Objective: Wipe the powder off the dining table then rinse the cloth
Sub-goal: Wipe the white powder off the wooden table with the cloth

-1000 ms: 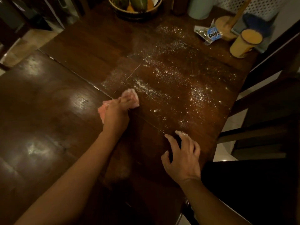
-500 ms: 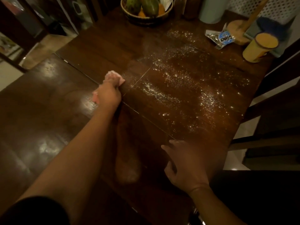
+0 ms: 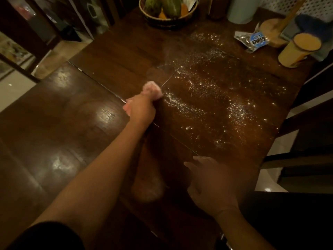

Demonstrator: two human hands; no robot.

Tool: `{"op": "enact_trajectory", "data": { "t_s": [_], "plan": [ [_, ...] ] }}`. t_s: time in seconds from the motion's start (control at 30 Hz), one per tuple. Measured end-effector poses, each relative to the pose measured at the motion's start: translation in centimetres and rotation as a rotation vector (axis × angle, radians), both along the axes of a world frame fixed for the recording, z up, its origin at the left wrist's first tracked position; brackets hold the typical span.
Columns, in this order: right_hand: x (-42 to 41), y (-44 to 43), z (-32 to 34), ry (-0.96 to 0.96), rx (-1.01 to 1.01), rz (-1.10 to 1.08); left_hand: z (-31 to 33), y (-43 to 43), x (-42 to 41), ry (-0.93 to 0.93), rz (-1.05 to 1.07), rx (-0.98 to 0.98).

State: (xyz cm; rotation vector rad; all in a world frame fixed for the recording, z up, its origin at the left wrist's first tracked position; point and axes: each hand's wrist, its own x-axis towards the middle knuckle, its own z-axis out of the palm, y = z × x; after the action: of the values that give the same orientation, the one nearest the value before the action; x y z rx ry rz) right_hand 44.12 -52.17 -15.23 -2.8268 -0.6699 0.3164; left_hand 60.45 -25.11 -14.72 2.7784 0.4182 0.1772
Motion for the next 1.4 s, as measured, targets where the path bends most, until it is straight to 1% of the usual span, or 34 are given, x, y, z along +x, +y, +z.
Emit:
{"op": "enact_trajectory", "data": {
  "t_s": [0.03,0.1,0.13,0.2,0.27,0.33,0.37,0.43,0.5,0.57,0.6,0.63,0.7,0.73,0.77,0.83,0.87,0.93,0.97,1.0,1.03,1.07,1.1,1.13,1.17,1.2,1.23,1.3,1.33,1.37,1.4],
  "plan": [
    [0.0,0.0,0.0,0.004,0.000,-0.003,-0.4,-0.4,-0.3,0.010,-0.076,0.033],
    [0.0,0.1,0.0,0.012,-0.003,-0.006,-1.0,0.5,-0.5,0.056,-0.212,0.025],
    [0.0,0.1,0.0,0.013,-0.007,-0.005,-1.3,1.7,0.0,0.083,-0.206,0.003],
    [0.1,0.1,0.0,0.011,-0.015,-0.003,-1.2,3.8,1.5,0.107,-0.044,-0.027],
    [0.2,0.0,0.0,0.007,-0.018,0.003,-0.5,4.8,3.3,0.073,0.117,-0.031],
    [0.3,0.0,-0.1,0.000,-0.006,0.009,0.2,4.3,5.0,0.022,0.202,-0.067],
    [0.3,0.1,-0.2,-0.004,0.004,0.010,0.6,3.7,5.8,0.003,0.208,-0.098],
    [0.3,0.1,-0.3,-0.010,0.022,0.007,1.0,2.3,6.3,-0.011,0.116,-0.123],
    [0.2,0.1,-0.2,-0.004,0.029,0.002,0.6,1.4,5.7,0.021,-0.061,-0.111],
    [0.3,0.2,-0.2,0.010,0.047,-0.011,-0.1,2.0,4.7,0.038,-0.223,-0.148],
    [0.3,0.2,-0.1,0.019,0.054,-0.016,-0.3,2.7,4.5,0.036,-0.244,-0.179],
    [0.3,0.2,-0.1,0.024,0.058,-0.018,-0.2,3.3,4.5,0.022,-0.218,-0.218],
    [0.5,0.1,-0.2,0.020,0.052,-0.016,-0.3,3.3,5.0,-0.006,-0.074,-0.255],
    [0.5,0.1,-0.3,0.018,0.050,-0.012,-0.3,2.5,5.0,-0.006,-0.022,-0.213],
    [0.4,0.1,-0.3,0.017,0.053,-0.013,-0.3,1.0,4.8,-0.009,-0.017,-0.145],
    [0.3,0.1,-0.2,0.007,0.057,-0.023,-0.1,-2.4,3.3,-0.033,-0.145,-0.056],
    [0.2,0.1,-0.2,-0.001,0.056,-0.025,-0.3,-3.6,2.5,-0.019,-0.250,-0.060],
    [0.3,0.2,-0.3,-0.010,0.062,-0.027,-1.3,-3.8,1.2,0.057,-0.482,-0.133],
    [0.3,0.2,-0.3,-0.011,0.066,-0.026,-1.2,-3.1,0.8,0.097,-0.553,-0.187],
    [0.3,0.2,-0.3,-0.011,0.068,-0.027,-1.1,-1.9,0.7,0.114,-0.562,-0.245],
    [0.3,0.2,-0.3,-0.015,0.068,-0.029,-0.8,-1.0,0.8,0.101,-0.512,-0.283],
    [0.3,0.2,-0.3,-0.021,0.066,-0.031,-0.7,-0.3,1.2,0.070,-0.404,-0.295],
    [0.3,0.2,-0.3,-0.028,0.064,-0.032,-0.5,-0.1,1.5,0.044,-0.271,-0.260],
    [0.3,0.2,-0.3,-0.034,0.064,-0.032,-0.3,-0.7,1.6,0.021,-0.141,-0.181],
    [0.2,0.2,-0.3,-0.037,0.067,-0.033,-0.2,-1.9,1.4,-0.003,-0.069,-0.095],
    [0.2,0.2,-0.3,-0.041,0.070,-0.033,-0.2,-3.5,0.8,-0.032,-0.065,-0.038],
    [0.2,0.2,-0.3,-0.043,0.072,-0.032,-0.1,-5.2,-0.1,-0.057,-0.118,-0.024],
    [0.3,0.2,-0.2,-0.036,0.075,-0.031,-0.6,-7.3,-2.3,-0.080,-0.342,-0.076],
    [0.3,0.2,-0.2,-0.029,0.078,-0.036,-1.2,-7.3,-3.0,-0.036,-0.466,-0.099],
    [0.4,0.2,-0.2,-0.024,0.084,-0.042,-1.2,-6.9,-3.6,0.046,-0.563,-0.121],
    [0.4,0.2,-0.3,-0.020,0.092,-0.048,-1.2,-5.7,-3.7,0.115,-0.629,-0.167]
  ]
}}
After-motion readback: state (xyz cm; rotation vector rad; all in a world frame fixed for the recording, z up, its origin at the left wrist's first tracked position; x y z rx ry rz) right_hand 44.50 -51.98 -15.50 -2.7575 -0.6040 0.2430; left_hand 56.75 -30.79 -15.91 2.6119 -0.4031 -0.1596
